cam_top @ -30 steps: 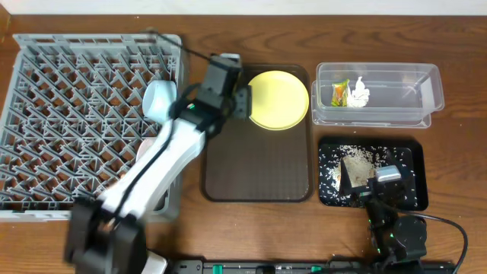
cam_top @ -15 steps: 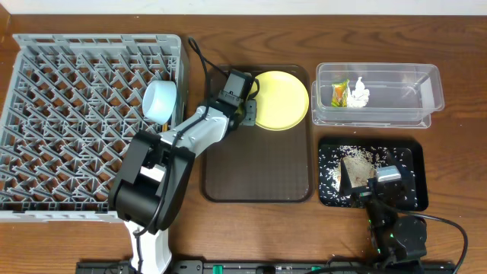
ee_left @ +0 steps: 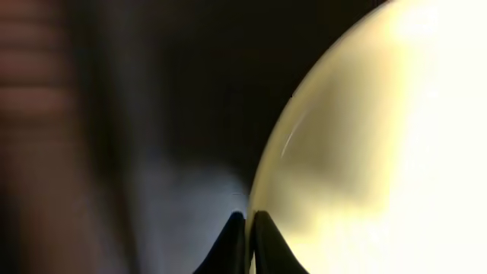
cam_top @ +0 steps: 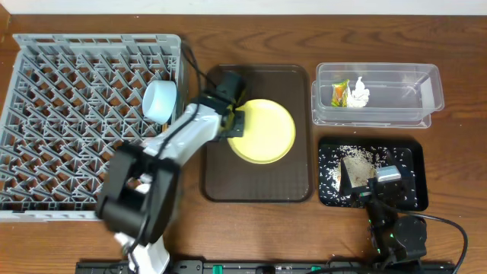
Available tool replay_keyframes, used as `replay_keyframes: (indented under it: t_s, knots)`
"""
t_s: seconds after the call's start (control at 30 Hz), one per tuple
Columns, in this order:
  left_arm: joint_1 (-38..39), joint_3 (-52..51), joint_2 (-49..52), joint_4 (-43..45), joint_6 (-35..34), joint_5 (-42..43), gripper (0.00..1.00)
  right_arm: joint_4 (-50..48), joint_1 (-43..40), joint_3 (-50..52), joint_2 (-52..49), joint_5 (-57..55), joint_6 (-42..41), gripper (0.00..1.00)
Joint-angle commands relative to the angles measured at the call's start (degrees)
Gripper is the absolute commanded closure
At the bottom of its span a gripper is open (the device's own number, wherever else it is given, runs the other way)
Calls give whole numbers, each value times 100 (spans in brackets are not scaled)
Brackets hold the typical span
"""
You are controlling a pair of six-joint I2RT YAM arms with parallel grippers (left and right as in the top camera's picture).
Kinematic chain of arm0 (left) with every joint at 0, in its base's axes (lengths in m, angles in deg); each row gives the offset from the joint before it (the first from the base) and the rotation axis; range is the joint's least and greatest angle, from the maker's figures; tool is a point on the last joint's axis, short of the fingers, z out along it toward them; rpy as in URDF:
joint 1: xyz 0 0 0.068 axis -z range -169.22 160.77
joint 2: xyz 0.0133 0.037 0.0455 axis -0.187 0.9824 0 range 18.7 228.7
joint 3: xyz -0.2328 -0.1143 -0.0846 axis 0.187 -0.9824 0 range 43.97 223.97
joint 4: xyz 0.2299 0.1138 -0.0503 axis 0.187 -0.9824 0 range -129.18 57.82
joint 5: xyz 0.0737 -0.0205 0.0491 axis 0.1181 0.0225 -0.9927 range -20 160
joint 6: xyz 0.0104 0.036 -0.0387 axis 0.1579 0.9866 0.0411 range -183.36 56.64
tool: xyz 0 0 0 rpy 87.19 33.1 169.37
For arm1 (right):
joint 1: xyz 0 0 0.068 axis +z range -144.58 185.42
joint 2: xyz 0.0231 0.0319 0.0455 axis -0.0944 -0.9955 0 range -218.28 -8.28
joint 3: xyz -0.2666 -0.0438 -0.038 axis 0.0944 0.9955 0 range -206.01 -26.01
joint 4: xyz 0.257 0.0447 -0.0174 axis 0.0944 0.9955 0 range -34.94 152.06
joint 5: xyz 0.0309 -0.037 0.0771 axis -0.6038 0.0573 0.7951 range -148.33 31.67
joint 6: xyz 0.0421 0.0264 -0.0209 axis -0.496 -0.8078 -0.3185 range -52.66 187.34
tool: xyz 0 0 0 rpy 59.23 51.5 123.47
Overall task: Sort waste into correct bins and load items into the dishwasher
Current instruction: 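Lift the yellow plate and stand it upright in the rack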
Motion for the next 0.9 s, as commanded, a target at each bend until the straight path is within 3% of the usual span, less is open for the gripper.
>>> replay_keyframes:
  t_s: [0.0, 0.07, 0.1, 0.2, 0.4, 0.5, 0.6, 0.77, 0.87]
  knots:
    - [-264, 317, -1370, -232, 903, -531, 94, 4, -68, 20, 22, 26, 57, 1]
    - [-337, 321, -2052, -332, 1191, -1180, 94, 4, -68, 20, 22, 26, 57, 1]
    - [-363, 321, -2645, -496, 1366, -2046, 94, 4, -68, 20, 22, 26, 57, 1]
    - [-361, 319, -3296, -835, 1818, -3119, 94, 4, -68, 20, 22, 26, 57, 1]
    - [-393, 254, -3611, -1049, 3067, -4940, 94, 4, -68, 20, 22, 26, 57, 1]
    - [-518, 254, -3392, -979, 3770, -5547, 94, 4, -68, 20, 22, 26, 57, 1]
    - [-752, 254, -3112, -671, 4015, -6019, 94, 4, -68, 20, 22, 26, 57, 1]
    - [-1292, 254, -2621, -188, 4148, -6028, 94, 4, -68, 20, 22, 26, 57, 1]
    - [-1711, 254, -2238, 170, 4570, -6030, 94, 4, -68, 20, 22, 26, 57, 1]
